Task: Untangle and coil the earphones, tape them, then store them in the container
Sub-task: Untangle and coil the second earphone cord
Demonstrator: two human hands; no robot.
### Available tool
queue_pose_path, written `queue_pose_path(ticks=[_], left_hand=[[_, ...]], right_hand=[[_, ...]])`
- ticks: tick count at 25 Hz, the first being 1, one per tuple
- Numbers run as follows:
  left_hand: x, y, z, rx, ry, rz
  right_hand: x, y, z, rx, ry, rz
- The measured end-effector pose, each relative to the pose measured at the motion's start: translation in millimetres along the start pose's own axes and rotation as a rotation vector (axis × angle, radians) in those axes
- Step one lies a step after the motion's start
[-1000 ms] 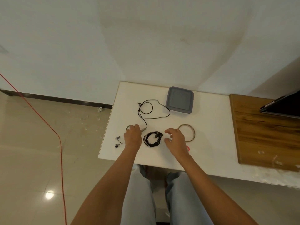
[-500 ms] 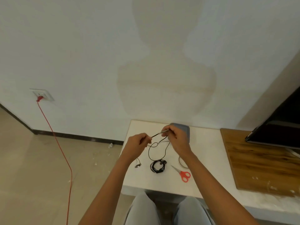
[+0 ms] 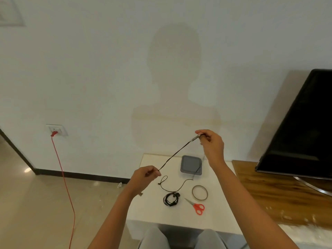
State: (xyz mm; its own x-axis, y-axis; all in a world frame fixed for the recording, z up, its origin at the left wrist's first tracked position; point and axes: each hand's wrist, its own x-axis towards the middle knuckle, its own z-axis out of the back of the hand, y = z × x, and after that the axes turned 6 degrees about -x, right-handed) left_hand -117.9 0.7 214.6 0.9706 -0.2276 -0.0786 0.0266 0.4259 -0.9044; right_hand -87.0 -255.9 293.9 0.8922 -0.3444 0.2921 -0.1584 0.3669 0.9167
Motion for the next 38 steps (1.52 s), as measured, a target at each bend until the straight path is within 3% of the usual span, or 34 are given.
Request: queue_pose_path(ticks=[5,8,10,12,16,19,21,27,30,33,36,38], left_hand=[[-13.4,-29.0,-6.2,-0.129,0.249,0.038],[-12.8,-64.2,-14.3,-0.234,0.064,-0.119],[-11.6,-98.8,-20.1,-0.204,0.022,-0.283],[-11.7,-125.6,-22.8,-0.132,-0.025,-0.355],[-10.4,-112.5,-2.2,-0.065,-0.023,-0.23],[-16.0,-71.3,21.4,0.177,0.011,-0.152],[-19.7,-59.4,23.9,0.104,-0.074,-0.125],[-14.9,-110.7,-19.5,0.143,-0.167,-0.286],[-3.1,-123.9,-37.4,0.185,-0.152,-0.294],[3.4,-128.5,-46.2,0.292,-0.091,-0.262],[5.4,-132.5,-54.6,0.386,-0.041,-0.272],[7.1,-132.7,-57.1,0.389,-0.036,-0.271]], right_hand=[[-13.7,48.8,18.3,0.684,0.389,-0.158],[-26.7,77.0,26.4,0.75,0.601,-0.119],[-33.4,92.8,29.4,0.627,0.711,-0.071],[-36.4,102.0,32.8,0.489,0.714,-0.023],[-22.1,94.4,63.5,0.477,0.376,0.062],[-6.3,70.4,98.3,0.205,0.105,0.175],[-3.8,49.8,107.3,-0.013,0.034,0.194],[-12.6,-11.2,69.5,-0.498,0.122,0.137],[-9.8,-30.4,55.7,-0.546,0.141,0.021],[-15.0,-30.8,50.0,-0.584,0.338,-0.062],[-28.1,-12.9,42.8,-0.547,0.608,0.018],[-33.3,3.2,37.8,-0.442,0.694,0.091]])
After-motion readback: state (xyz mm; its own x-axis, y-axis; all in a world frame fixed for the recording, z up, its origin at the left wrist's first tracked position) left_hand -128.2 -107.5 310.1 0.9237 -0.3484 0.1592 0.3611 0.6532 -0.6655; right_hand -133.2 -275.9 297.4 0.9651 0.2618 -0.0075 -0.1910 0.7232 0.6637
